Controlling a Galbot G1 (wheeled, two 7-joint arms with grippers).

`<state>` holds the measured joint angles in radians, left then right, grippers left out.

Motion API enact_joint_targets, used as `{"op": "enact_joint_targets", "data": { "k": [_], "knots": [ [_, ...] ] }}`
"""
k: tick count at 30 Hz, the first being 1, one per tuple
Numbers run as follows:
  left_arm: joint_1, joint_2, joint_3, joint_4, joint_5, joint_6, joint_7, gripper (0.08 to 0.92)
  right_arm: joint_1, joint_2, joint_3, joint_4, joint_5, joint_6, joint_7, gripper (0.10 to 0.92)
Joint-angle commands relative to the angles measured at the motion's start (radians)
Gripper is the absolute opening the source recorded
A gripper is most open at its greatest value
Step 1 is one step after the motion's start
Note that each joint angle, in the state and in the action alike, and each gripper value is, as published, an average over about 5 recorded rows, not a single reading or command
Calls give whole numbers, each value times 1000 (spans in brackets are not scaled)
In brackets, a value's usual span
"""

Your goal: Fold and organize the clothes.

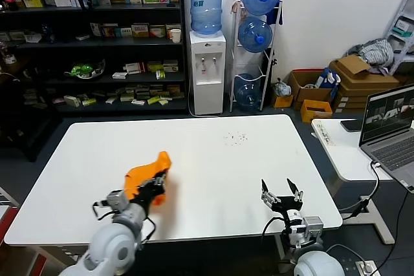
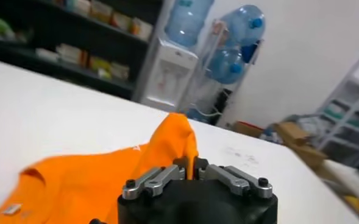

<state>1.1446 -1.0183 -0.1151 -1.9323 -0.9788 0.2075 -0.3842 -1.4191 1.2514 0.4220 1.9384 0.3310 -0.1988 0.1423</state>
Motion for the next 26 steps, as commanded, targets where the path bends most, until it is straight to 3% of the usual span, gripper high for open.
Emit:
{"op": "enact_joint_targets", "data": {
  "k": [1, 6, 13, 16, 20, 24, 26],
  "knots": [
    [-100, -170, 130, -12, -59, 20, -39, 246, -3, 20, 84, -47, -49, 73, -101, 823],
    [56, -111, -2, -88, 85, -7, 47, 393, 0, 12, 115, -83, -48, 102, -120, 823],
    [412, -41, -332, -71, 375, -247, 355, 610, -60, 4, 149, -49, -30, 138, -170, 823],
    [486, -76, -427, -15, 488, -378, 438, 696, -100, 11, 163, -27, -32, 168, -195, 823],
    [508, -177, -485, 39, 535, -507, 516, 792, -144, 21, 171, 0, -48, 215, -232, 823],
    [488, -283, -510, 88, 548, -592, 579, 820, -158, 30, 171, 5, -56, 254, -258, 823],
    [481, -301, -516, 99, 547, -606, 591, 822, -158, 32, 170, 4, -57, 261, -263, 823]
  ]
}}
